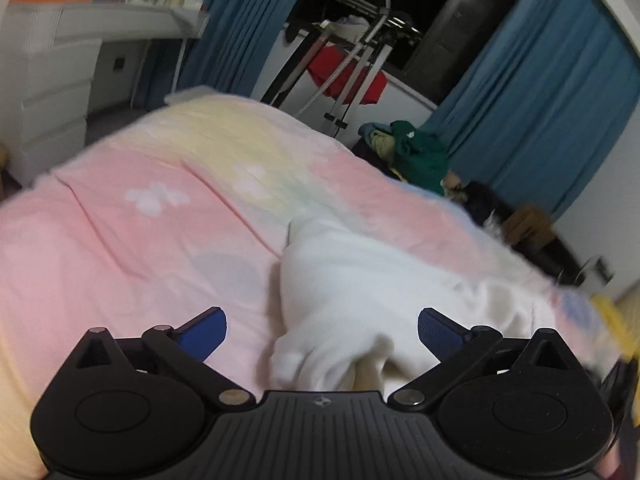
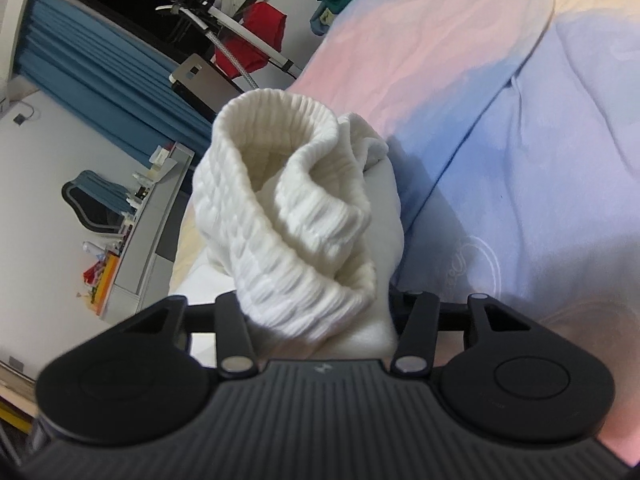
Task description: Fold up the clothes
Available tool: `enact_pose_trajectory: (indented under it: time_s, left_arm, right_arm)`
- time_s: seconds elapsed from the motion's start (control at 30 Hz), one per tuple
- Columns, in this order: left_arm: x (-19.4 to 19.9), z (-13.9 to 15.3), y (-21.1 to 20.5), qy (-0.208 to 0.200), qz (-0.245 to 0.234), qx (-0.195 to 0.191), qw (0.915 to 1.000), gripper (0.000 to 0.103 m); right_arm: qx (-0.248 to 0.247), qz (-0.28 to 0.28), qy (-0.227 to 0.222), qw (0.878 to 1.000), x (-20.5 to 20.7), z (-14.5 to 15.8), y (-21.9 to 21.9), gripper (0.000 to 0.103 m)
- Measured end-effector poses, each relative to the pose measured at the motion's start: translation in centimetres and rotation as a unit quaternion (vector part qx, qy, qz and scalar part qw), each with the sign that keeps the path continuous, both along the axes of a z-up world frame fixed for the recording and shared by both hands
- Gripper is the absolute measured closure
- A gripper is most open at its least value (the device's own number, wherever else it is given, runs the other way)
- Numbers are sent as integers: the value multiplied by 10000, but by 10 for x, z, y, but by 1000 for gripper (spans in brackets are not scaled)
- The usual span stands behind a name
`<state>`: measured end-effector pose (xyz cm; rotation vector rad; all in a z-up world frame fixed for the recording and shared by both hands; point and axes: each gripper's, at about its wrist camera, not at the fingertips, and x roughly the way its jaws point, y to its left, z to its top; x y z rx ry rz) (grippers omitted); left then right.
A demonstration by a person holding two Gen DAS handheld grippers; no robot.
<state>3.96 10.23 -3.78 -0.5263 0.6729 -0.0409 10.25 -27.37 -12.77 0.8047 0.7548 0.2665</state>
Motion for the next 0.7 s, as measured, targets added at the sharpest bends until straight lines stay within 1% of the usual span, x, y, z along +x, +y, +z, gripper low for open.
enact_pose_trajectory:
  time_s: [0.07,0.13,0.17,0.2,0.23,0.33,0.47,0.53,0.57,0.63,0.7]
  left_arm:
    - [28,-13,7,479,-59,-453,9978,0]
    - [53,-32,12,1022,-173,-967,9899,1]
    - [63,-41,12,1303,-192,-1128,9848,1]
    - [72,-50,13,1518,-210,-1292,9797,1]
    - [77,-55,13,1613,-236,-1423,9763,1]
    - [87,-65,10,1734,-354,-1613,9709,1]
    - [92,-68,2,1629,-586,-1602,9718,7]
    - [93,-69,-1,1564,-670,-1541,9733,15]
    - [93,-69,-3,1528,-708,-1505,9742,17]
    - [93,-69,-4,1459,-761,-1436,9759,24]
    - [91,-69,-4,1401,-789,-1389,9772,29]
  right_arm:
    - [-2,5,-30,10000,0,1,0,52]
    - [-15,3,-87,10000,-1,2,-1,52]
    - [-25,10,-137,9999,-1,5,1,53]
    - [-37,18,-191,9998,-1,7,3,53]
    - [-56,35,-264,9996,-2,9,3,53]
    - [-142,74,-423,9990,-4,13,4,53]
    - [-100,1,-331,9994,1,7,3,53]
    - [-20,-87,-230,9997,3,2,1,53]
    - [-11,-108,-223,9997,2,0,1,53]
    - [3,-146,-213,9997,0,-2,0,53]
    - [-53,-154,-270,9995,-2,1,2,53]
